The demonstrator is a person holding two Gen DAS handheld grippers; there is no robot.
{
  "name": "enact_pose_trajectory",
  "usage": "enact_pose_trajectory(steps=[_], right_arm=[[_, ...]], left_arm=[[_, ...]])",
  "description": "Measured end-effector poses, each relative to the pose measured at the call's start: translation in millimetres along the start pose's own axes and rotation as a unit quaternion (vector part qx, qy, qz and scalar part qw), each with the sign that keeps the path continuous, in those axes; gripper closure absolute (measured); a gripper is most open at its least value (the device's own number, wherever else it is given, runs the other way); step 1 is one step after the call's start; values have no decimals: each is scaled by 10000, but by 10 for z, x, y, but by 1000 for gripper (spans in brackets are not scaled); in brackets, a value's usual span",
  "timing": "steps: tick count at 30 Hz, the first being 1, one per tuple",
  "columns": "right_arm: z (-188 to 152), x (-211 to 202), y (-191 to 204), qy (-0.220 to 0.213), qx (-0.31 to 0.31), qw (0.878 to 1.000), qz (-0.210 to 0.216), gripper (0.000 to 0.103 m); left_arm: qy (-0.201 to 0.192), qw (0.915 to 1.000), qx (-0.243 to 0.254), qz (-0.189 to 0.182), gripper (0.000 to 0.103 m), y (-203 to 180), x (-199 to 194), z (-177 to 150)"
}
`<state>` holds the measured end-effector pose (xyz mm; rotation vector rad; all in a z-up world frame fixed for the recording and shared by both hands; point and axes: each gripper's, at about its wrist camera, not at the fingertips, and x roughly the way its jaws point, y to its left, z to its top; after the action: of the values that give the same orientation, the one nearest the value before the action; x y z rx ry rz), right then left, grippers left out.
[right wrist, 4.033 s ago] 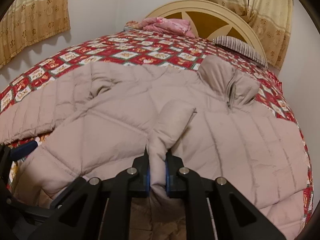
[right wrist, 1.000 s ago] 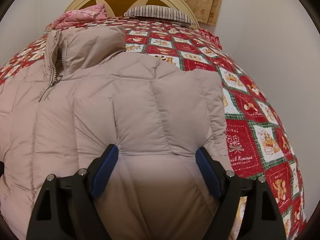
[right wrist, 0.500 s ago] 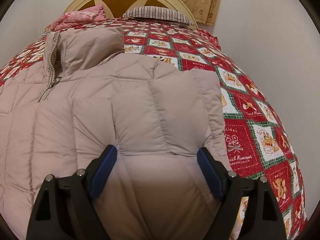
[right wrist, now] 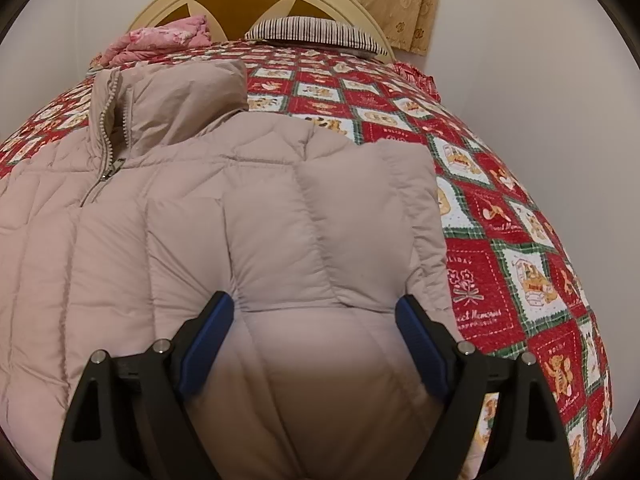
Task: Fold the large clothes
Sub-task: 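Grasp the other jacket sleeve cuff with the left gripper, then fold the held sleeve across the jacket front and release with the left gripper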
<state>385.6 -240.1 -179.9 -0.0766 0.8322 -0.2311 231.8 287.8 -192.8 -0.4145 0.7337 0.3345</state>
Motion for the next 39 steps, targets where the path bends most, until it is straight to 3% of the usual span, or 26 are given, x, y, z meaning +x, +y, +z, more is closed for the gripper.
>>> enact_pose_trajectory(steps=[2, 3, 4, 7, 16, 21, 30, 34, 39], right_arm=[[-3, -2, -2, -5, 0, 10000, 2, 16], [-3, -2, -2, -5, 3, 10000, 6, 16], [-4, -1, -5, -6, 6, 10000, 11, 16], [-3, 1, -10, -8, 9, 10000, 19, 16], [-10, 3, -23, -16, 25, 10000, 52, 15], [-7, 6, -24, -26, 36, 10000, 68, 15], [-9, 6, -25, -35, 49, 9999, 94, 15], [-13, 9, -28, -47, 81, 9999, 140, 15], [-21, 3, -41, -68, 118, 9997, 191, 15]], left_arm=[[-44, 9988, 359, 327, 43, -134, 61, -1], [-104, 9983, 490, 302, 80, -151, 53, 2], [-88, 9980, 601, 159, 90, -166, 63, 29], [-280, 9970, 677, 240, 93, -155, -15, 212], [-1329, 9862, 977, -132, 94, -361, -674, 1077], [-1557, 9799, 1034, -697, 94, -759, -948, 1434], [-1844, 9508, 1730, -1791, 94, -1952, -1410, 1410], [-1792, 9396, 2019, -2106, 94, -2367, -1427, 1304], [-1652, 9193, 2604, -2445, 94, -2978, -1358, 1010]])
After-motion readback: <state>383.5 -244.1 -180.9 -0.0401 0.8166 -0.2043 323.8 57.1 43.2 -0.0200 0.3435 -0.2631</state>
